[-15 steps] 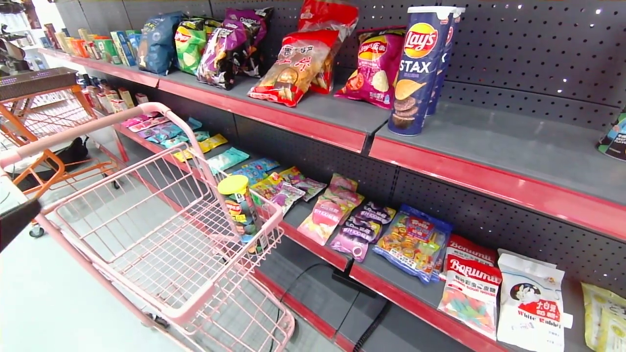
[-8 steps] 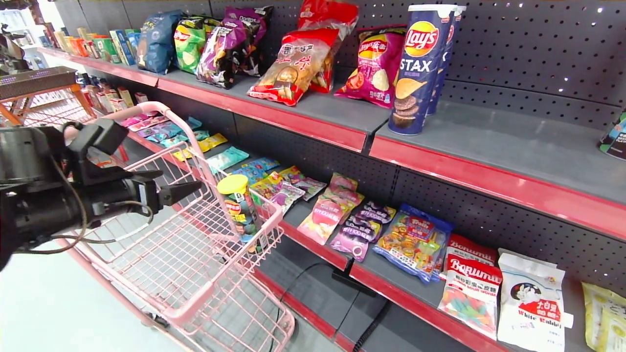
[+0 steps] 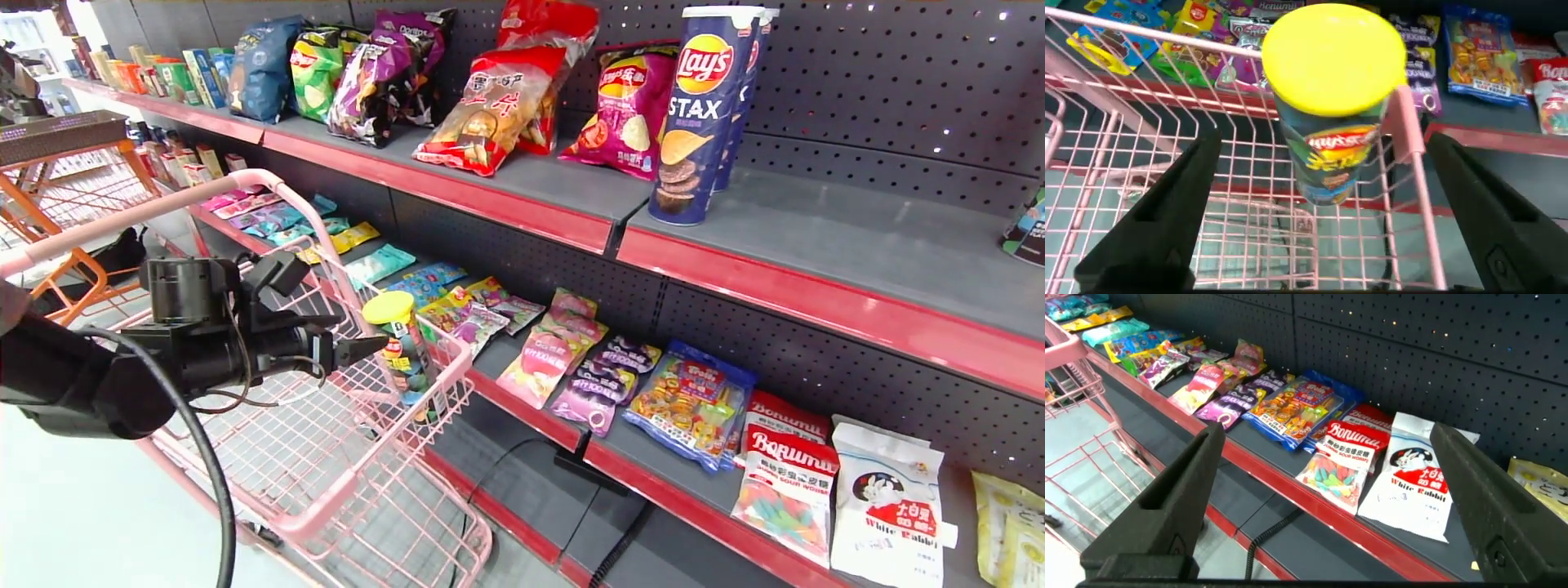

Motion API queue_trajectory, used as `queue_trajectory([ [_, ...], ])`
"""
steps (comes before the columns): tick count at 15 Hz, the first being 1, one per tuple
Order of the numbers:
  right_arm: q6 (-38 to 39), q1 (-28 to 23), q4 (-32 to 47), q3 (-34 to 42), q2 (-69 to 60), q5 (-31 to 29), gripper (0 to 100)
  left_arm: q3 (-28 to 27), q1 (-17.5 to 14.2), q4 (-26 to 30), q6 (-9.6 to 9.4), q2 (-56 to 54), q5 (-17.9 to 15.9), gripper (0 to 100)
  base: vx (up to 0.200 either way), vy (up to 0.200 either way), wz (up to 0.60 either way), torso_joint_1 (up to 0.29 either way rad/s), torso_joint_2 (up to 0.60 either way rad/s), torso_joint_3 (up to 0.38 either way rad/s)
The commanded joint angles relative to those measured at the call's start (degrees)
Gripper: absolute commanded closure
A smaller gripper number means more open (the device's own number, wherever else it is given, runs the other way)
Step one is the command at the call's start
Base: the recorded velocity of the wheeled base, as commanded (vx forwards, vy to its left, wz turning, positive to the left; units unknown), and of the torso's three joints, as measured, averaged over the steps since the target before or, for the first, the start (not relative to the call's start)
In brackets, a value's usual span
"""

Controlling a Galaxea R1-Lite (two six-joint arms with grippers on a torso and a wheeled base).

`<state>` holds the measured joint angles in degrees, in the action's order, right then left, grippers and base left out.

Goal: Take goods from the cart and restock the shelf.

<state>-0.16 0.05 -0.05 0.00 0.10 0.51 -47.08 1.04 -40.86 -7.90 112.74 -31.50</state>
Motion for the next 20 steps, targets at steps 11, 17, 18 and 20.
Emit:
queue_trajectory([
  [11,-0.11,0.04,-0.04,0.00,-0.01,0.02,0,-7.15,4.15,-4.14,-0.71,11.89,0.04,0,0.000,0.000,0.00,0.000,0.00,0.000],
  [17,-0.11,0.04,0.05,0.00,-0.01,0.02,0,-5.83,3.80,-5.28,-0.80,11.45,0.48,100,0.000,0.000,0.00,0.000,0.00,0.000],
  [18,-0.11,0.04,-0.04,0.00,-0.01,0.02,0,-4.86,3.80,-5.63,-0.71,10.48,0.56,100,0.000,0.000,0.00,0.000,0.00,0.000],
  [20,-0.11,0.04,-0.04,0.00,-0.01,0.02,0,-0.82,3.01,-6.86,-0.27,6.44,0.56,100,0.000,0.000,0.00,0.000,0.00,0.000],
])
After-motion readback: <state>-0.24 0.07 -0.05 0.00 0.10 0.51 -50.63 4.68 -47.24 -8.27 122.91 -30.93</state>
